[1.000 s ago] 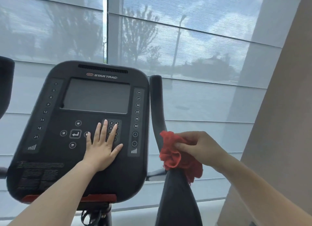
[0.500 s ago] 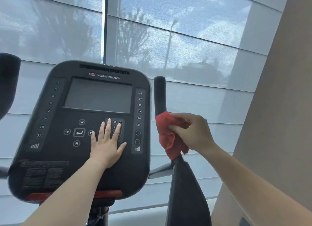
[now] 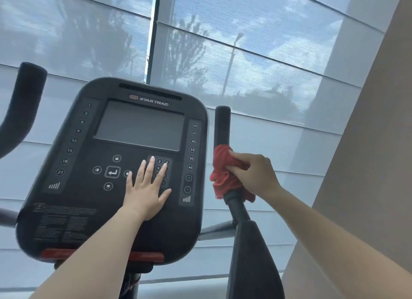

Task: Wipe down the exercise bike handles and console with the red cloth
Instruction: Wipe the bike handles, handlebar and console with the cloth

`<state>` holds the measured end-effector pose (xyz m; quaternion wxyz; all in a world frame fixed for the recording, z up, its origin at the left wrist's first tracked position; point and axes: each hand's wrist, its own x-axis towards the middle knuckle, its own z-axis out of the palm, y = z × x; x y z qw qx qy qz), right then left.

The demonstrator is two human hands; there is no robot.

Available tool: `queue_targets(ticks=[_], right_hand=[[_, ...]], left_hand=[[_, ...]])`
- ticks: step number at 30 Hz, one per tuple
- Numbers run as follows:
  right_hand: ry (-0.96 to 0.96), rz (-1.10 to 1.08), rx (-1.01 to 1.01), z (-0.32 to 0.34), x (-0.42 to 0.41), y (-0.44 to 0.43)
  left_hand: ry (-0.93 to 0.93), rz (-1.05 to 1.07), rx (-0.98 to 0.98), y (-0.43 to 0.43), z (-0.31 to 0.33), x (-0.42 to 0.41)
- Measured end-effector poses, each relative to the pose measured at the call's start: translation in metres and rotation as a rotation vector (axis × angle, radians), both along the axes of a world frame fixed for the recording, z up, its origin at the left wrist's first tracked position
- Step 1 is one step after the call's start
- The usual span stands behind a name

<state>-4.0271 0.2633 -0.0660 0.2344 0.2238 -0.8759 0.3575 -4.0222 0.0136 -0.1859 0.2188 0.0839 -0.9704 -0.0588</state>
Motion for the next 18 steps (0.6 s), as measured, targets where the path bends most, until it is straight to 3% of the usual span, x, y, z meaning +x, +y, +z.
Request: queue_targets(ticks=[5, 9, 12, 18], right_hand=[[0.057, -0.014, -0.133, 0.006, 0.006, 0.002], [0.013, 0.007, 0.029, -0.007, 0.01, -0.002], [0.036, -0.005, 0.042, 0.003, 0.013, 0.003], [0.228, 0.004, -0.097, 0.034, 0.015, -0.013]], left_hand=[[0.006, -0.01, -0.007, -0.004, 0.0, 0.001], [0.009, -0.01, 0.002, -0.001, 0.001, 0.003], [0.013, -0.015, 0.026, 0.001, 0.002, 0.003], [0.016, -0.024, 0.04, -0.001, 0.0, 0.003]])
